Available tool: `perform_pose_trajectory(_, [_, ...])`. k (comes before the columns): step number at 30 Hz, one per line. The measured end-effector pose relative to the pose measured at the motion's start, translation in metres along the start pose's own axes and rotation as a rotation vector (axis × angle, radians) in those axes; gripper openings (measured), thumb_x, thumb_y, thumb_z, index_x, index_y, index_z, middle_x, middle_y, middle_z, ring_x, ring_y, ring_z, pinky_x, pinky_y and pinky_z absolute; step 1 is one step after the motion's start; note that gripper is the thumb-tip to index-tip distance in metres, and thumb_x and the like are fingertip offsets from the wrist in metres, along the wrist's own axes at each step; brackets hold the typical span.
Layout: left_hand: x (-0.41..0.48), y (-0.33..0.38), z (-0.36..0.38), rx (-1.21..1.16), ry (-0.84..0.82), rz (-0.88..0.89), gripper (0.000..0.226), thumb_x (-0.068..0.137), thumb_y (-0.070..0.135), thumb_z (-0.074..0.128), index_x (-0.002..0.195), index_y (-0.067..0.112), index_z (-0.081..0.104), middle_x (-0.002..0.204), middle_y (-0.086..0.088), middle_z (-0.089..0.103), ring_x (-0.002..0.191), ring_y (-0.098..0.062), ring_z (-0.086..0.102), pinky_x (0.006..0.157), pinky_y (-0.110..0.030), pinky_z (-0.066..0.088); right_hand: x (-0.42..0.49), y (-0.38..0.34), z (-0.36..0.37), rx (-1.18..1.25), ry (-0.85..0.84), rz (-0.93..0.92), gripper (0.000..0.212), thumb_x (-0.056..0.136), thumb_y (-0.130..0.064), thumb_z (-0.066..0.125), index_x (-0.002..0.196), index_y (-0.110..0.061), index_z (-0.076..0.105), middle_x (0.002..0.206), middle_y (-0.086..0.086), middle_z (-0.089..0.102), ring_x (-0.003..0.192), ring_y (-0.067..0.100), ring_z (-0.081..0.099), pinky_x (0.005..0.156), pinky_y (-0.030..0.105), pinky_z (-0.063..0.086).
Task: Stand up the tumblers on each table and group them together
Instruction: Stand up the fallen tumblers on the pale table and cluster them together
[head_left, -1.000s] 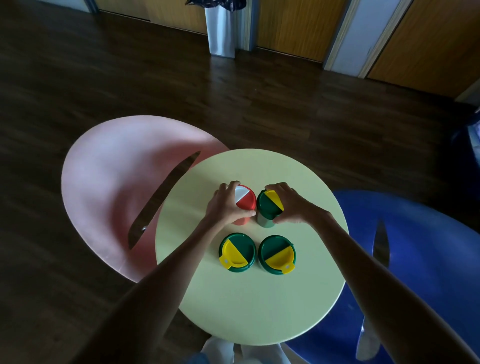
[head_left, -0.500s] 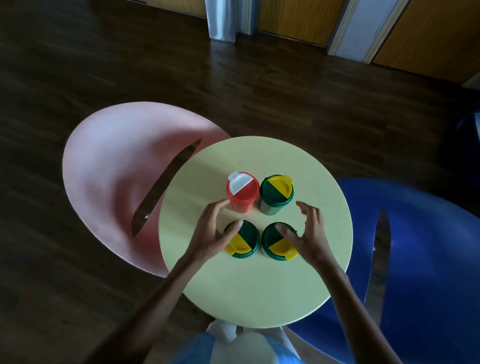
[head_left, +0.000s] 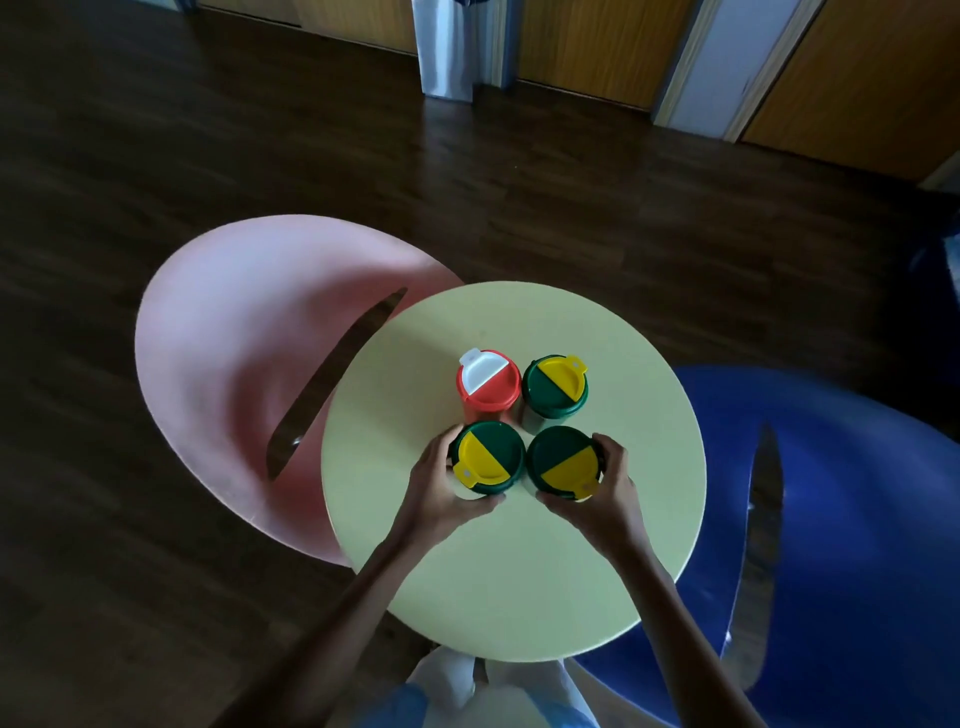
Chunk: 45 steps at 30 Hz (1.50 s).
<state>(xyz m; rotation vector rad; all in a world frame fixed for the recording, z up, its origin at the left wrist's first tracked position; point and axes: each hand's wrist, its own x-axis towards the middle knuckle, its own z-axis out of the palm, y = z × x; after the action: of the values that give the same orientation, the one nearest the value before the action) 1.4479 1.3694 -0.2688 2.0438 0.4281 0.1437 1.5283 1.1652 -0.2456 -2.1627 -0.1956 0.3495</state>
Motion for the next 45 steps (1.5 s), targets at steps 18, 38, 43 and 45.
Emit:
perform_pose_trajectory(18, [0.017,-0.008,-0.006,0.005,-0.028,-0.006,0.094,0.055,0.049,0.081,0.135,0.021,0.041,0.127,0.009,0.053,0.114,-0.004,0.051,0.086,-0.006,0.042,0.014,0.003,0.011,0.008,-0.053,-0.064,0.098,0.063,-0.020,0.087,0.141,-0.012,0.030,0.132,0.002,0.041,0.114,0.005,0.040,0.092,0.016,0.036])
perform_pose_trajectory(38, [0.016,-0.012,-0.002,-0.009,-0.025,-0.026,0.093,0.060,0.031,0.088,0.138,0.020,0.039,0.132,0.007,0.049,0.118,-0.004,0.046,0.088,-0.005,0.039,0.012,0.006,0.015,-0.014,-0.006,-0.050,0.099,0.064,-0.022,0.086,0.143,-0.007,0.028,0.140,0.013,0.040,0.127,0.022,0.042,0.096,0.021,0.036])
perform_pose_trajectory(43, [0.016,-0.011,-0.003,-0.009,-0.027,-0.032,0.092,0.060,0.032,0.088,0.137,0.021,0.038,0.131,0.009,0.047,0.117,-0.002,0.045,0.088,-0.005,0.037,0.012,0.007,0.014,-0.021,-0.022,-0.043,0.100,0.065,-0.024,0.085,0.144,-0.009,0.025,0.143,0.011,0.039,0.128,0.021,0.041,0.098,0.022,0.035])
perform_pose_trajectory(45, [0.017,-0.009,-0.002,-0.011,-0.016,-0.036,0.091,0.059,0.032,0.088,0.136,0.021,0.039,0.131,0.007,0.049,0.116,-0.004,0.046,0.091,-0.013,0.040,0.012,0.006,0.012,-0.035,-0.029,-0.051,0.099,0.066,-0.023,0.085,0.144,-0.009,0.026,0.142,0.011,0.040,0.125,0.017,0.042,0.095,0.020,0.036])
